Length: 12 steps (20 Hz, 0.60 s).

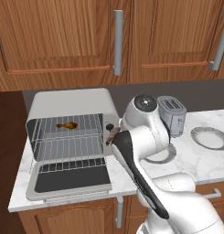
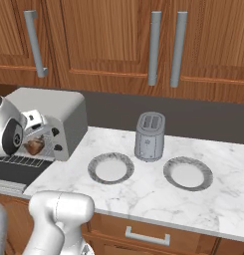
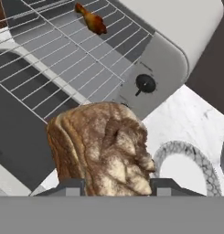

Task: Open the toaster oven door. Place the bread on the bottom rack in the toaster oven and place the chicken drumstick on the top rack.

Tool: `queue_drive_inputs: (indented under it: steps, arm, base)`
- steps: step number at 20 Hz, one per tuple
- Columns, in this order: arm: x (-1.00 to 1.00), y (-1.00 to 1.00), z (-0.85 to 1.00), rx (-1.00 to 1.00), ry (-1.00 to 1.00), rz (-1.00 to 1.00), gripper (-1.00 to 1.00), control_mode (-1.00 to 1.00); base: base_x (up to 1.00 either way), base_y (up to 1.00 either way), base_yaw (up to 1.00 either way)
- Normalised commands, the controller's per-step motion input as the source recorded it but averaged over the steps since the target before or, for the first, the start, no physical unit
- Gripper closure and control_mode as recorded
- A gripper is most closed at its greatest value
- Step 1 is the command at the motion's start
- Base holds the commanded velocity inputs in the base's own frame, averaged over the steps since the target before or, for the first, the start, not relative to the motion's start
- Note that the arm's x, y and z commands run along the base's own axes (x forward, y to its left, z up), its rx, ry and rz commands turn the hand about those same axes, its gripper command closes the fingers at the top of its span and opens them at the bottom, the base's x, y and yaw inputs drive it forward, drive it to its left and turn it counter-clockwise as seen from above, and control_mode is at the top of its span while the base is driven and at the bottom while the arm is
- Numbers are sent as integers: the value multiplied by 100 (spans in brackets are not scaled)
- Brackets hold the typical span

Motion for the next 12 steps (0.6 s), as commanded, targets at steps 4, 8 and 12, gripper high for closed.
queue_drive_inputs:
  steps: [4,8,12]
  arm:
    - [0,92,0,-4,-7,0,100,-100]
    - [1,74,0,-2,-7,0,100,-100]
    - [9,50,-5,0,-3,0,100,-100]
  base:
    - [0,0,0]
    - [0,0,0]
    - [0,0,0]
